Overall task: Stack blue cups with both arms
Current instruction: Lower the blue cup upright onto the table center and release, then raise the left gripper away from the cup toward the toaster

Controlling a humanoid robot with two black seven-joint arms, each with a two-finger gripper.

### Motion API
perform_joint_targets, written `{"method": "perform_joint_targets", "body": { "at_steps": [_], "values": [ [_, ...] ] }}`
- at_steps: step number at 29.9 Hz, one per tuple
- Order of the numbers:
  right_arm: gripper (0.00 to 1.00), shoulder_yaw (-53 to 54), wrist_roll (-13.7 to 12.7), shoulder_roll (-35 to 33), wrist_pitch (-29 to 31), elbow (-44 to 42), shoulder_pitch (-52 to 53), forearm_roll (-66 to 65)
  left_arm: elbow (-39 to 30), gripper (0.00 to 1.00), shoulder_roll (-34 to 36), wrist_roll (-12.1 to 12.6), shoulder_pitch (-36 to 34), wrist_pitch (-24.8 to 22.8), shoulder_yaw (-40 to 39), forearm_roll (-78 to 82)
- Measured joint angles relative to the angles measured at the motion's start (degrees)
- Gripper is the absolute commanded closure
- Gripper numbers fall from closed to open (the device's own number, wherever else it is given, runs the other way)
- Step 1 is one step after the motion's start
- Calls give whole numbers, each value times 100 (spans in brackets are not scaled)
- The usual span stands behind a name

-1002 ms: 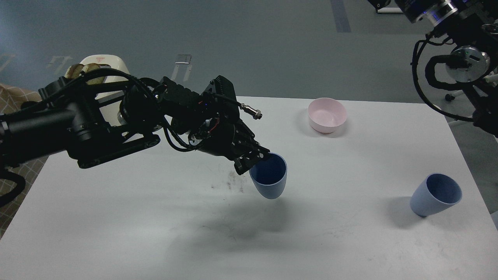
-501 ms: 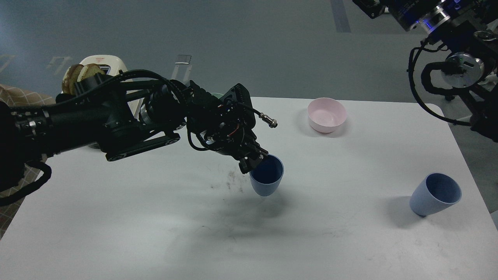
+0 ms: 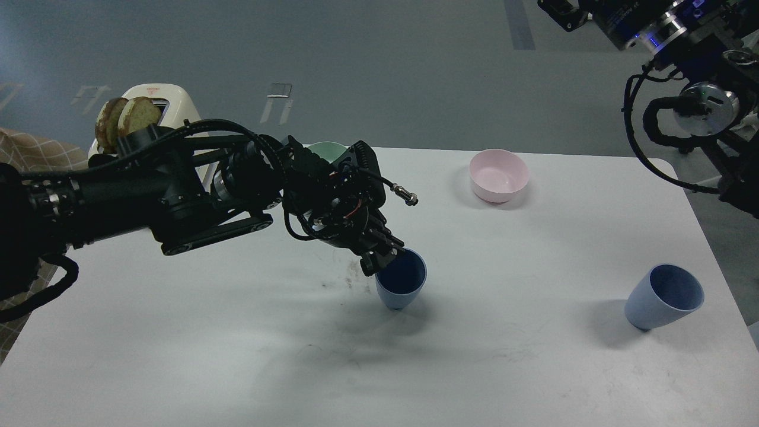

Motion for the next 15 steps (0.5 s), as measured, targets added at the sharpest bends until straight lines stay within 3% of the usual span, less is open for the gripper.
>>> {"method": "perform_joint_targets", "body": {
  "at_steps": [1,5,10,15],
  "values": [
    [0,0,0,-5,0,7,-2,0,-2,49,8,0,-1,0,-3,-6],
    [0,0,0,-11,0,20,-10,4,-28,22,80,0,-32,0,-25,-21],
    [0,0,0,-96,2,65,-17,4,-174,14,314,-2,-200,0,-133,-174],
    [0,-6,0,-270,2,170,-26,6,-460,13,808,0,-544,0,-259,-632]
  ]
}}
